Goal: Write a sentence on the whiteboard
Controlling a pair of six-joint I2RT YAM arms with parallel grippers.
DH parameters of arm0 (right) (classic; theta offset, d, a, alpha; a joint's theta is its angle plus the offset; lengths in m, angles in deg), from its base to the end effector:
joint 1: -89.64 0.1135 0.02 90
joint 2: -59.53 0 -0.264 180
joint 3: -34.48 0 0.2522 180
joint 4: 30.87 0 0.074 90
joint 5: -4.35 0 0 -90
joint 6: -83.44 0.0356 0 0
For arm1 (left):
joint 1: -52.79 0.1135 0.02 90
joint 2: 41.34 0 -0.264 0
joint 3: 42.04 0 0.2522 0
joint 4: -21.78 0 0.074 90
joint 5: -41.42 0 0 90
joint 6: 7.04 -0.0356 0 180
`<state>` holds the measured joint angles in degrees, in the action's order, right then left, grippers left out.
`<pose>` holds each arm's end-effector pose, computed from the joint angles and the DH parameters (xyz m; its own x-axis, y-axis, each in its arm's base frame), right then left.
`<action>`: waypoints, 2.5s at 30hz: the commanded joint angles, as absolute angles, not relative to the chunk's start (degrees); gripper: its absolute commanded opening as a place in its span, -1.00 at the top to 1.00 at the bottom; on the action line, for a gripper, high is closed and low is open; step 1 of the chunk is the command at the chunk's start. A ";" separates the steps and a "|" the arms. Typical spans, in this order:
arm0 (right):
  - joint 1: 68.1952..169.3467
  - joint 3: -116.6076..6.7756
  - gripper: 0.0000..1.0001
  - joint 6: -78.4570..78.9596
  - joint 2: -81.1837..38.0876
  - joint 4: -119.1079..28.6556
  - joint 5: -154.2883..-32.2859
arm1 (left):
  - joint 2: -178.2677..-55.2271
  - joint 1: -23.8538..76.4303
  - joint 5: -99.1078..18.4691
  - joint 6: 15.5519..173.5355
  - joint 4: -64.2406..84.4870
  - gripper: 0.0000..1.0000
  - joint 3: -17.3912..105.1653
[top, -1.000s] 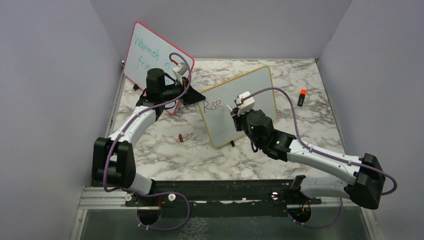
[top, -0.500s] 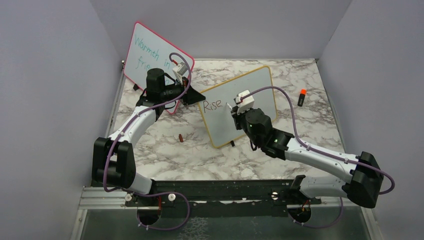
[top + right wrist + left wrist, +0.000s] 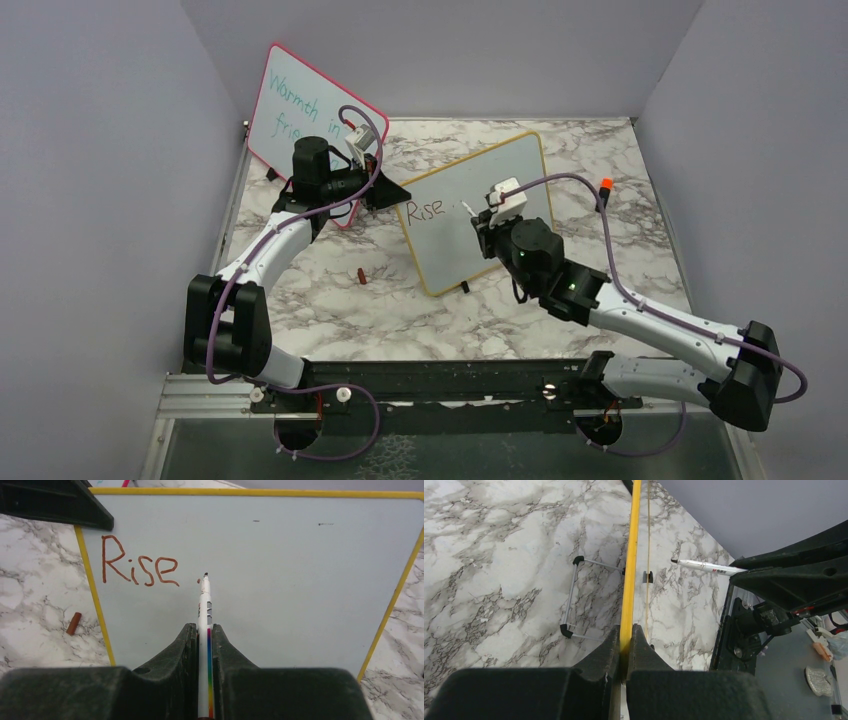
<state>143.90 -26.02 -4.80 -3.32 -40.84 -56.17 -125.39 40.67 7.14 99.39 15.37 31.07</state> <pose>0.1626 0.1960 0.3157 -0.1376 -0.1455 -0.9797 -0.4217 0.9036 -0.0749 0.3165 -0.0981 0.3002 -0.5312 -0.0489 -0.8458 0.7706 0.3871 -0.5063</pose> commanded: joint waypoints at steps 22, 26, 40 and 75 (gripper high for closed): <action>136.41 -23.18 0.99 -9.58 1.03 -37.33 -60.42 | -127.30 39.56 6.44 94.57 8.37 1.00 31.48; 136.37 -23.09 0.99 -9.73 0.42 -36.32 -61.23 | -127.38 39.60 6.45 94.57 8.37 1.00 31.55; 135.61 -23.05 0.99 -11.06 -3.08 -32.38 -62.78 | -127.49 39.60 6.63 94.57 8.28 1.00 31.57; 134.47 -24.77 0.99 -11.57 -6.40 -31.79 -67.98 | -127.30 39.59 6.70 94.42 8.28 1.00 31.66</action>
